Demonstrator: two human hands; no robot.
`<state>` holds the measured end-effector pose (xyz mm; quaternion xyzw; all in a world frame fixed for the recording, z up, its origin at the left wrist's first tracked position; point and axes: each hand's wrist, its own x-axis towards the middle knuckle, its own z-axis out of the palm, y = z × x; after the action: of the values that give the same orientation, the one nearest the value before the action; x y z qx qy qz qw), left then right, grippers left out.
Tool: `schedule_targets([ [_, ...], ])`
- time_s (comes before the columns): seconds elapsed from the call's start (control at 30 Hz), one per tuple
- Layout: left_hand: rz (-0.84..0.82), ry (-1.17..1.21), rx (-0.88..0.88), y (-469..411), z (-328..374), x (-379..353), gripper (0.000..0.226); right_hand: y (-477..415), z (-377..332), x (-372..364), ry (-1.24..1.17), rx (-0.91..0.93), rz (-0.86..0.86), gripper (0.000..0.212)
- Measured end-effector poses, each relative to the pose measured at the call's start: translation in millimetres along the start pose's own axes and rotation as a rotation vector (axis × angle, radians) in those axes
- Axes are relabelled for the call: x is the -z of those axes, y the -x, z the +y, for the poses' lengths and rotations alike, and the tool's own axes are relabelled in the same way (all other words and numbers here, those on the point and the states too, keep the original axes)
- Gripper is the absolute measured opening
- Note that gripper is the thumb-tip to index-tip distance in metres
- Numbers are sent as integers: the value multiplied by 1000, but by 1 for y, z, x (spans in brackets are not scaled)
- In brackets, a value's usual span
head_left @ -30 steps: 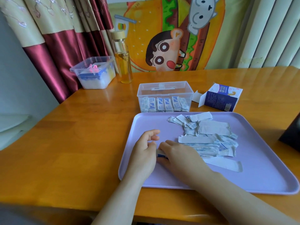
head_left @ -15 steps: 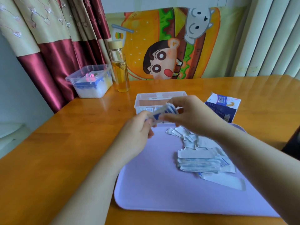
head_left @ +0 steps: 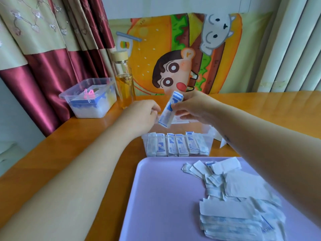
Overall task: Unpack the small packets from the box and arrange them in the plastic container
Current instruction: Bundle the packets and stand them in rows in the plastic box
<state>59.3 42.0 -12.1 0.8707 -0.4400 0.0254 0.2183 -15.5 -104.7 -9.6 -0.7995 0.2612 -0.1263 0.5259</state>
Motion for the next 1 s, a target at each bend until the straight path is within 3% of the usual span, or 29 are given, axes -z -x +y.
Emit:
schedule_targets([
  [0.2,-341,-318,-121,-38,-16,-18,43,-39,21,-17,232,-218,-290,7],
  [0.3,-431,-433,-125,-53,-21,-23,48,-51,29,-27,289,-249,-346,17],
  [0.4,-481,-559,-134,-61,-21,-31,52,-58,33,-34,316,-261,-396,12],
  [0.6,-538,-668,-75,-65,-24,-47,51,-63,40,-50,380,-215,-367,17],
  [0.87,-572,-642,-35,-66,-27,-53,58,-57,40,-56,838,32,-270,47],
  [1.0,-580,-643,-23,-65,-29,-53,62,-50,36,-50,909,34,-283,50],
])
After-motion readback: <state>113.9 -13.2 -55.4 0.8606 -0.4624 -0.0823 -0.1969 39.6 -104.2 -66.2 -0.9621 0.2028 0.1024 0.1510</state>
